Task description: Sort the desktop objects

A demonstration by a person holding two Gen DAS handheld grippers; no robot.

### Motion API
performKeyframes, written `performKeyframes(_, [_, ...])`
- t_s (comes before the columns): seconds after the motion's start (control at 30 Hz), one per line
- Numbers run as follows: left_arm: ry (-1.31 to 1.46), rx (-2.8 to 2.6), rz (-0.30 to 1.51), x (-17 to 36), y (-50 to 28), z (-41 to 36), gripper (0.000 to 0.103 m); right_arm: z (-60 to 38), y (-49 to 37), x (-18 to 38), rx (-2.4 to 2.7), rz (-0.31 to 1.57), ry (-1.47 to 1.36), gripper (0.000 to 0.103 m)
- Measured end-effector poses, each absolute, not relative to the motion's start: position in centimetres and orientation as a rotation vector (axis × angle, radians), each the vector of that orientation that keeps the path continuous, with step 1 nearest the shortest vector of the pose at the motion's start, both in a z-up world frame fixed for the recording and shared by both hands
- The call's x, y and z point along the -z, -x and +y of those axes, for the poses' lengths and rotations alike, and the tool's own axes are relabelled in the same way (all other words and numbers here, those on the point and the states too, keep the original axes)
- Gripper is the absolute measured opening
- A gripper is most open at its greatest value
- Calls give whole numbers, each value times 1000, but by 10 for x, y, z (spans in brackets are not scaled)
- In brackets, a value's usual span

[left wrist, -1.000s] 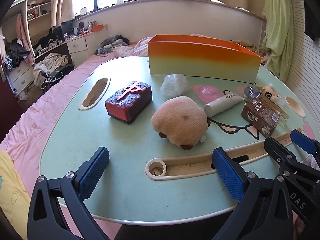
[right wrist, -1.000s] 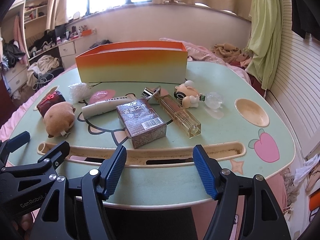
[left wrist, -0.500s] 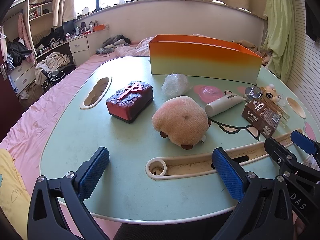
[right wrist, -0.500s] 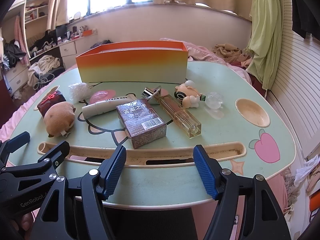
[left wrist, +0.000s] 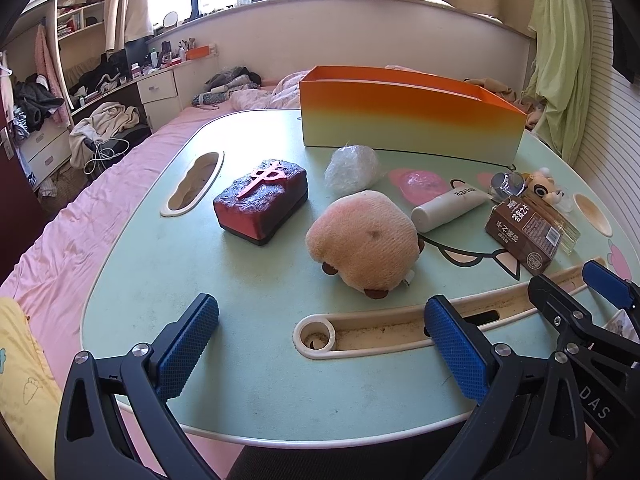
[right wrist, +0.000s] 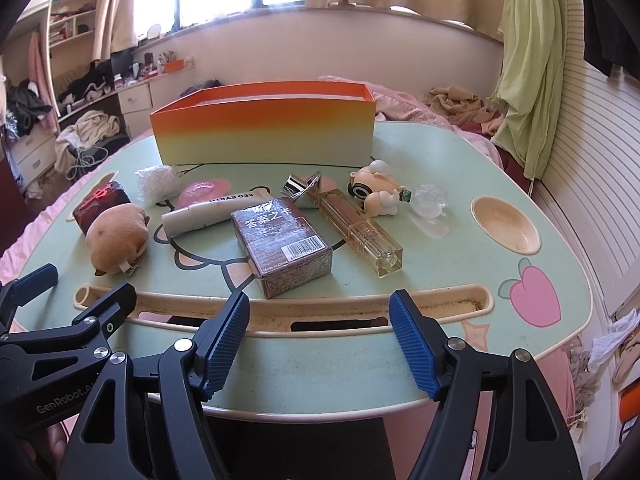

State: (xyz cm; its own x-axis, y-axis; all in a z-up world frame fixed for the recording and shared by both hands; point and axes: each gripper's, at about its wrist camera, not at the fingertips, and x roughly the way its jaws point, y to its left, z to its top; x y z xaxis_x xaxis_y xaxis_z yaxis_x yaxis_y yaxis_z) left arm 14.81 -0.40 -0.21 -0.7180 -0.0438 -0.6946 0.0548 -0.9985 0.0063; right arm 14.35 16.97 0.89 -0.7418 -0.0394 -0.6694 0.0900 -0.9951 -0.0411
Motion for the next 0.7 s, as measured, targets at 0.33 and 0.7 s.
performKeyframes(0.33, [-1150, 2859, 27, 3, -149, -5, 103, 170, -141, -9, 2869, 115, -1112, 74])
performKeyframes(0.7, [-1127, 2866, 28, 3, -150, -5, 103, 167, -141, -11, 2880, 115, -1100, 75])
